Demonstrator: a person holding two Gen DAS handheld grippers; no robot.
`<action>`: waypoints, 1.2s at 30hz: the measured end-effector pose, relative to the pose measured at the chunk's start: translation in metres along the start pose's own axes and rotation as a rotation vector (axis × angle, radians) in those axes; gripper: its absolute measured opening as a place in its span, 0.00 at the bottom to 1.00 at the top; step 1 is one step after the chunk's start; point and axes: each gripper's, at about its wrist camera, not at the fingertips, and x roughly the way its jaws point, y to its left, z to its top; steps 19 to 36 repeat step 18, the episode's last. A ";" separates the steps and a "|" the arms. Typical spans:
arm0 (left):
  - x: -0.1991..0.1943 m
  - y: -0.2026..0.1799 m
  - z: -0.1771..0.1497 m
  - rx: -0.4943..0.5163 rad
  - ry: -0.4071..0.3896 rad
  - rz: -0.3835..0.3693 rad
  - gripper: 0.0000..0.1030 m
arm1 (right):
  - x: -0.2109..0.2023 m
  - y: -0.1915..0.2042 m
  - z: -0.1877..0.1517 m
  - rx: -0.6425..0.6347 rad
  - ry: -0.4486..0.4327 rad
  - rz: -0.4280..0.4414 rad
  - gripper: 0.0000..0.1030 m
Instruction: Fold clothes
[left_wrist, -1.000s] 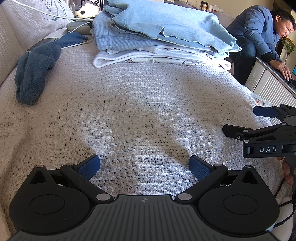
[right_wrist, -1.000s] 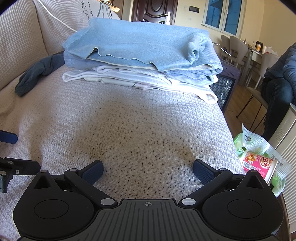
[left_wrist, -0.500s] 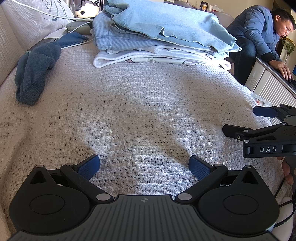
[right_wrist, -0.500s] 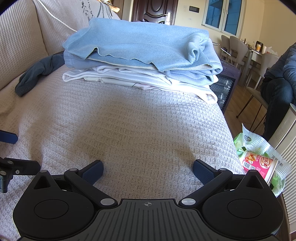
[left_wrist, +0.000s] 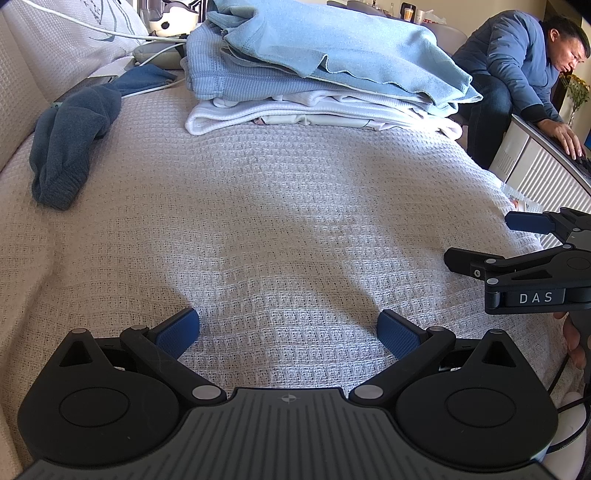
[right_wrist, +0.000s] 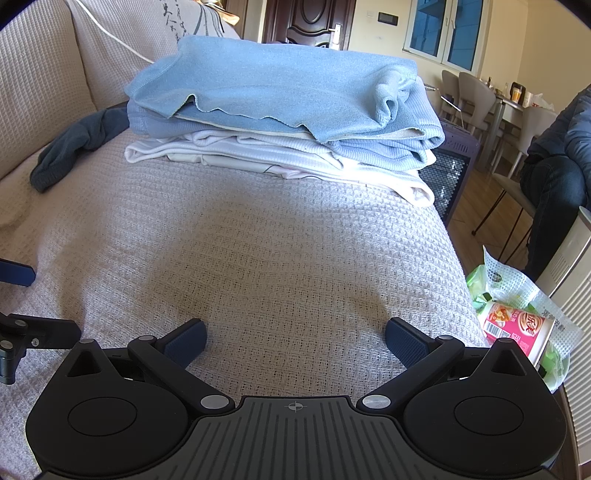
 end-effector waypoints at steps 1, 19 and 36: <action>0.000 0.000 0.000 0.000 0.001 0.000 1.00 | 0.000 0.000 0.000 0.000 0.000 0.000 1.00; 0.000 0.000 0.000 -0.002 0.002 0.000 1.00 | -0.001 0.000 -0.001 -0.005 -0.003 -0.002 1.00; 0.000 0.000 0.000 -0.002 0.002 0.000 1.00 | -0.001 0.000 -0.001 -0.005 -0.003 -0.002 1.00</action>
